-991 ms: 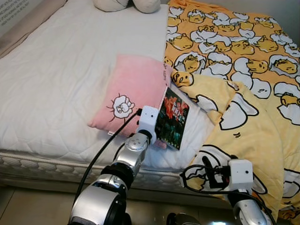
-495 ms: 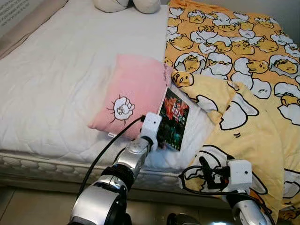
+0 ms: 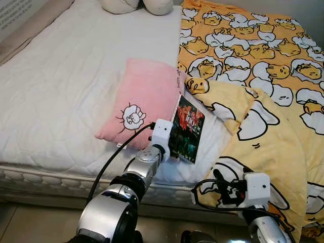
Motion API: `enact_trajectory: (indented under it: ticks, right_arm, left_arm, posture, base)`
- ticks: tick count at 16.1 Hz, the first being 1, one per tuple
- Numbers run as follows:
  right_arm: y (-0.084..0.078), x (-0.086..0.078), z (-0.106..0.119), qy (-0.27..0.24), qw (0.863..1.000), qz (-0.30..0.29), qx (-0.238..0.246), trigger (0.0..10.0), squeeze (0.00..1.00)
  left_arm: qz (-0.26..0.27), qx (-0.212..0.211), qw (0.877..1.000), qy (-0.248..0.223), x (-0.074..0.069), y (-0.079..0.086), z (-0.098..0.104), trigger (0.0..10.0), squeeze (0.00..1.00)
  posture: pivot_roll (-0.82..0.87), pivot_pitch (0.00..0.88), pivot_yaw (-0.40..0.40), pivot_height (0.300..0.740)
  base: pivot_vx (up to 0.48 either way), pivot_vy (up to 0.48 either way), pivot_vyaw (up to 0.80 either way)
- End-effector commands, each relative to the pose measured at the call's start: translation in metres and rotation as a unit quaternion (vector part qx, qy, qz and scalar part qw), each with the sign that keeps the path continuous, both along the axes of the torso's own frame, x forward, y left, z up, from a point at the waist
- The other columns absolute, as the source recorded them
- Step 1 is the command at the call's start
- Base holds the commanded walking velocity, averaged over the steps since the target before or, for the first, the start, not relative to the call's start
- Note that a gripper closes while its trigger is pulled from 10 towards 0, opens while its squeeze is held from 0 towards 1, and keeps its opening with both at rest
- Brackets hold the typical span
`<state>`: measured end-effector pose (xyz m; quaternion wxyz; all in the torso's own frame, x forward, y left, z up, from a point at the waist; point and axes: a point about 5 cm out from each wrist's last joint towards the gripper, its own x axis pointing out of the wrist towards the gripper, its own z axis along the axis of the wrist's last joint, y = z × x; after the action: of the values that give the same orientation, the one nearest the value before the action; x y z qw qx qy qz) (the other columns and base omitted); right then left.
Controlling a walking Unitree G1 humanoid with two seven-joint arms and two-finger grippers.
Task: Clean up the room
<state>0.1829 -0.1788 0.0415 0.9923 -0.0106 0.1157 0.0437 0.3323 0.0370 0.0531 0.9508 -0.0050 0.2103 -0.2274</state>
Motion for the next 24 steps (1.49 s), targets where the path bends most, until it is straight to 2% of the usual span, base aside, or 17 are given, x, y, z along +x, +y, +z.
enact_trajectory:
  ticks: [1,3,4,5,8,10,13,15,16,17,18,19,20,21,22,23,24]
  right_arm:
    - [-0.002,-0.003,0.001,0.002,1.0,-0.003,-0.001,10.0,0.0]
    - [-0.002,-0.003,0.001,0.003,1.0,-0.004,-0.002,10.0,0.0]
    - [-0.003,-0.003,0.0,0.005,1.0,-0.004,-0.003,10.0,0.0]
    - [-0.003,-0.002,0.0,0.005,1.0,-0.005,-0.003,10.0,0.0]
    - [-0.002,0.003,0.001,0.003,1.0,0.0,-0.004,10.0,0.0]
    - [-0.003,0.007,0.0,0.001,1.0,-0.001,-0.005,10.0,0.0]
    - [-0.001,0.022,0.002,-0.016,1.0,-0.002,-0.002,10.0,0.0]
    - [-0.001,0.036,0.004,-0.03,1.0,-0.007,0.001,10.0,0.0]
    - [0.001,0.042,0.005,-0.035,0.999,-0.008,0.002,10.0,0.0]
    - [0.002,0.05,0.008,-0.045,0.999,-0.009,0.004,10.0,0.0]
    - [0.002,0.053,0.008,-0.048,0.999,-0.01,0.005,10.0,0.0]
    - [0.004,0.061,0.008,-0.052,0.999,-0.01,0.007,10.0,0.0]
    - [0.006,0.069,0.008,-0.056,0.998,-0.011,0.012,10.0,0.0]
    - [0.01,0.079,0.016,-0.075,0.997,-0.01,0.021,10.0,0.0]
    - [0.014,0.086,0.025,-0.094,0.995,-0.005,0.025,10.0,0.0]
    - [0.016,0.089,0.028,-0.102,0.994,-0.002,0.027,10.0,0.0]
    - [0.016,0.096,0.041,-0.125,0.992,-0.002,0.034,10.0,0.0]
  left_arm:
    - [-0.044,-0.053,0.998,0.007,-0.013,-0.054,0.012,0.0,0.0]
    - [-0.051,-0.054,0.997,0.019,-0.016,-0.055,0.008,0.0,0.0]
    - [-0.07,-0.031,0.997,0.033,-0.021,-0.057,0.002,0.0,0.0]
    - [-0.079,-0.025,0.996,0.037,-0.022,-0.059,0.001,0.0,0.0]
    - [-0.077,-0.045,0.996,0.027,-0.017,-0.061,0.01,0.0,0.0]
    - [-0.069,-0.072,0.995,0.005,-0.008,-0.062,0.024,0.0,0.0]
    - [-0.046,-0.204,0.975,-0.07,0.021,-0.057,0.079,0.0,0.0]
    - [-0.051,-0.304,0.946,-0.101,0.034,-0.048,0.115,0.0,0.0]
    - [-0.062,-0.319,0.939,-0.112,0.037,-0.044,0.124,0.0,0.0]
    - [-0.053,-0.347,0.927,-0.129,0.044,-0.032,0.141,0.0,0.0]
    - [-0.048,-0.36,0.922,-0.136,0.047,-0.027,0.148,0.0,0.0]
    - [-0.026,-0.354,0.92,-0.166,0.055,-0.005,0.158,0.0,0.0]
    - [0.002,-0.297,0.935,-0.193,0.063,0.023,0.156,0.0,0.0]
    - [0.023,-0.189,0.959,-0.209,0.067,0.058,0.142,0.0,0.0]
    - [0.018,-0.108,0.971,-0.211,0.066,0.078,0.13,0.0,0.0]
    - [0.014,-0.086,0.974,-0.208,0.065,0.083,0.126,0.0,0.0]
    - [0.029,-0.039,0.978,-0.203,0.059,0.102,0.111,0.0,0.0]
  posture:
    - [-0.15,0.079,0.002,0.74]
    - [-0.15,0.074,0.003,0.74]
    - [-0.14,0.071,0.006,0.74]
    - [-0.15,0.07,0.006,0.74]
    - [-0.15,0.057,0.006,0.74]
    - [-0.14,0.04,0.007,0.74]
    - [-0.12,0.0,0.02,0.74]
    - [-0.1,0.0,0.036,0.74]
    - [-0.09,0.0,0.041,0.74]
    - [-0.07,0.0,0.048,0.74]
    - [-0.07,0.0,0.05,0.74]
    - [-0.04,0.0,0.053,0.74]
    - [-0.03,0.0,0.052,0.74]
    - [0.0,0.0,0.045,0.74]
    - [0.0,0.0,0.042,0.74]
    - [0.01,0.0,0.04,0.74]
    - [0.01,0.0,0.033,0.74]
  base:
    - [0.0,0.0,0.0]
    - [0.0,0.0,0.0]
    - [0.0,0.0,0.0]
    - [0.0,0.0,0.0]
    - [0.0,0.0,0.0]
    - [0.0,0.0,0.0]
    - [0.0,0.0,0.0]
    - [0.0,0.0,0.0]
    - [0.0,0.0,0.0]
    - [0.0,0.0,0.0]
    - [0.0,0.0,0.0]
    - [0.0,0.0,0.0]
    - [0.0,0.0,0.0]
    - [0.0,0.0,0.0]
    - [0.0,0.0,0.0]
    - [0.0,0.0,0.0]
    - [0.0,0.0,0.0]
